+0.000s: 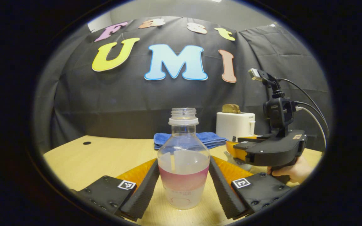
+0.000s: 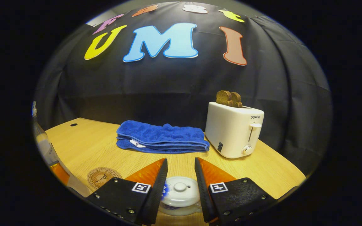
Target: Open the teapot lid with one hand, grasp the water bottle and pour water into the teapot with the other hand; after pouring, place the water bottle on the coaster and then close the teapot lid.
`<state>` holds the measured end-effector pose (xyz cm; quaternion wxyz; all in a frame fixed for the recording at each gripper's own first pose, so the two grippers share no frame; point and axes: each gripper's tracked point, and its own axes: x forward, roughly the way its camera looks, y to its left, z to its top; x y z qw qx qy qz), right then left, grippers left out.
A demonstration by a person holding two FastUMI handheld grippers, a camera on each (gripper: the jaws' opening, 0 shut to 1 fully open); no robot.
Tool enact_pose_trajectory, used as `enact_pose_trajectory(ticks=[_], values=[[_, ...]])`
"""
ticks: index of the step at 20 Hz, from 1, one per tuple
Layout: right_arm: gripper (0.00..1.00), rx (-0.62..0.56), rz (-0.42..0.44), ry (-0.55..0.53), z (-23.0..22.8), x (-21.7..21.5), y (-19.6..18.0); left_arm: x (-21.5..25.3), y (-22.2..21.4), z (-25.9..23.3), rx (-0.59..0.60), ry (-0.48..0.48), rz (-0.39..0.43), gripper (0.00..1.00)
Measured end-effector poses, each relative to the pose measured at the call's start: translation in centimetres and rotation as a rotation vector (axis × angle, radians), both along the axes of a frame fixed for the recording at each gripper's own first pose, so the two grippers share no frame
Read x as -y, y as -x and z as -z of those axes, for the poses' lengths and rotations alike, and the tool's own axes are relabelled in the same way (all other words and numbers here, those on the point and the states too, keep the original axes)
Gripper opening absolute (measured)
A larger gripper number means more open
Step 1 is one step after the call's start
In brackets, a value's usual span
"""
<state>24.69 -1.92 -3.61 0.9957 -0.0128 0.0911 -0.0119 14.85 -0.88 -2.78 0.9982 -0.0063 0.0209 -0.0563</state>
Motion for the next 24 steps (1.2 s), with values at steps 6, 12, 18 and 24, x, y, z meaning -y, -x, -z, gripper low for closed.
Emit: enact_pose_trajectory(ticks=[6,12,18,24], values=[[0.54,-0.004,0.004,0.035,0.8,-0.5,-1.4,0.1,-0.1,0.1,-0.005,-0.001,0.004,1.0],[0.27,-0.011,-0.004,-0.04,0.2,-0.5,-1.4,0.1,-0.1,0.3,-0.008,-0.002,0.002,1.0],[0.27,0.008,-0.011,0.029,0.0,-0.6,-1.3,0.3,-0.2,0.7,-0.019,-0.001,0.008,1.0],[0.19,0.014,-0.021,-0.03,0.0,-0.5,-1.7,0.2,-0.2,0.7,-0.021,0.0,0.007,1.0]])
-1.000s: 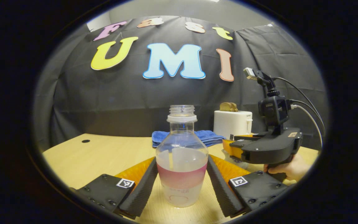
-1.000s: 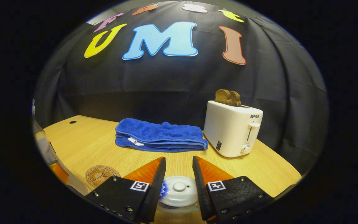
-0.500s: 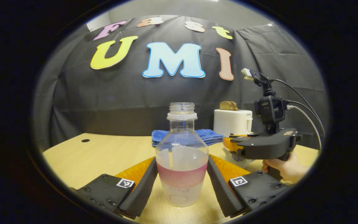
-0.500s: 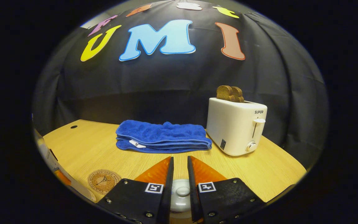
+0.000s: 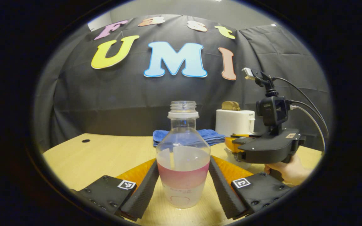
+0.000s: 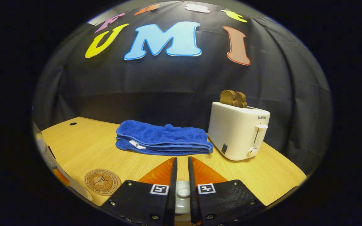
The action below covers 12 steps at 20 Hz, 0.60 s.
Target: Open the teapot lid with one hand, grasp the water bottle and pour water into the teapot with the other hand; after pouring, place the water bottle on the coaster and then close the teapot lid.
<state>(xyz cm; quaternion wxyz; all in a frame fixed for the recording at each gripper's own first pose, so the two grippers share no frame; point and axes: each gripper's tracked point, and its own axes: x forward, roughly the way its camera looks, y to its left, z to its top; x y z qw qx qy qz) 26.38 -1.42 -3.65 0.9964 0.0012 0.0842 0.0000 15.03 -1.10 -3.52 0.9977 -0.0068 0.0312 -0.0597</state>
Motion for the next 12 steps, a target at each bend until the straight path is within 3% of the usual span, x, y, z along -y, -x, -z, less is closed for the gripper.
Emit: enact_pose_trajectory(ticks=[3,9,10,12], values=[[0.18,-0.005,-0.007,-0.046,0.0,-0.04,-0.03,0.06,-0.01,0.11,0.003,0.001,0.001,1.0],[0.18,0.036,0.032,0.099,-0.79,0.17,0.12,0.16,-0.23,0.55,-0.011,-0.004,0.005,1.0],[0.07,0.036,0.028,0.081,-0.5,0.29,-0.22,0.14,-0.31,0.58,-0.016,-0.006,0.004,1.0],[0.07,0.029,0.011,0.038,-0.4,0.36,-0.24,0.15,-0.24,0.66,-0.017,-0.006,0.005,1.0]])
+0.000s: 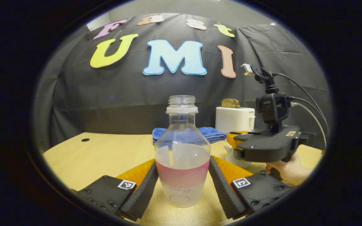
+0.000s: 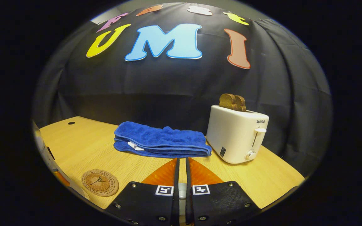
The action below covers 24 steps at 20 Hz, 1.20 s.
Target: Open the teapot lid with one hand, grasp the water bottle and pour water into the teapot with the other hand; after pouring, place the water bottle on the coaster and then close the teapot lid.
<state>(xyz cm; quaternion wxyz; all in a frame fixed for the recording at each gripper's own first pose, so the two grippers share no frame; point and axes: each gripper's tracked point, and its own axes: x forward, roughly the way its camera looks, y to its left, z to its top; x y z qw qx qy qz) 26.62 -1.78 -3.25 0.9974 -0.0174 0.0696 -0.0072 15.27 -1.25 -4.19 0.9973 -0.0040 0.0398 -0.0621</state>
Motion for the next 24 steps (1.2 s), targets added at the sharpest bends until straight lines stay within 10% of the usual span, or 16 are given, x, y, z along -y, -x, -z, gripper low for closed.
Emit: enact_pose_trajectory(ticks=[24], values=[[0.07,0.087,0.108,-0.081,-3.2,8.1,5.8,0.1,-0.4,0.4,-0.028,-0.076,-0.008,0.89]])
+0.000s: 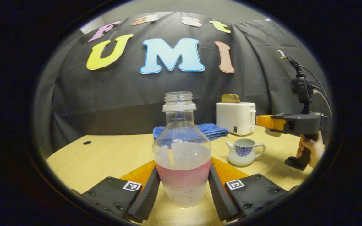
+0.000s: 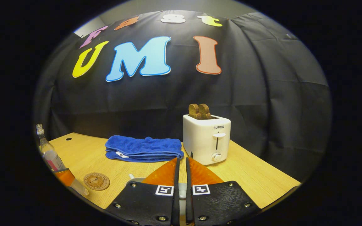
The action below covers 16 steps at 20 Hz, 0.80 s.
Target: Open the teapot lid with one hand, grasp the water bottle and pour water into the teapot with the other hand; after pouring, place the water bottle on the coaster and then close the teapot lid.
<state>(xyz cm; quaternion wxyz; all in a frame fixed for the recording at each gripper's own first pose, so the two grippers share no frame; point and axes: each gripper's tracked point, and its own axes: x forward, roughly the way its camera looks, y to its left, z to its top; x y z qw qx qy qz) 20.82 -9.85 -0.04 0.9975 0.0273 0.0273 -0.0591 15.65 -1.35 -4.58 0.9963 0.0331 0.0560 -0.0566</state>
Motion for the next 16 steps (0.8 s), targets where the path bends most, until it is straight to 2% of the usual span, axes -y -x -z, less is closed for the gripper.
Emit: enact_pose_trajectory(ticks=[2,5,8,16], values=[[0.07,0.002,0.007,0.005,0.0,0.9,0.1,0.9,-0.4,0.0,-0.011,-0.059,0.031,0.89],[0.07,-0.006,0.02,0.008,0.4,2.2,0.2,1.8,-1.5,-0.1,-0.031,-0.227,0.071,0.86],[0.07,-0.015,0.036,-0.013,0.7,3.6,0.3,2.2,-3.3,0.1,-0.059,-0.425,0.101,0.83],[0.07,-0.027,0.053,-0.049,0.5,5.5,0.8,3.2,-7.1,-1.1,-0.066,-0.929,0.191,0.84]])
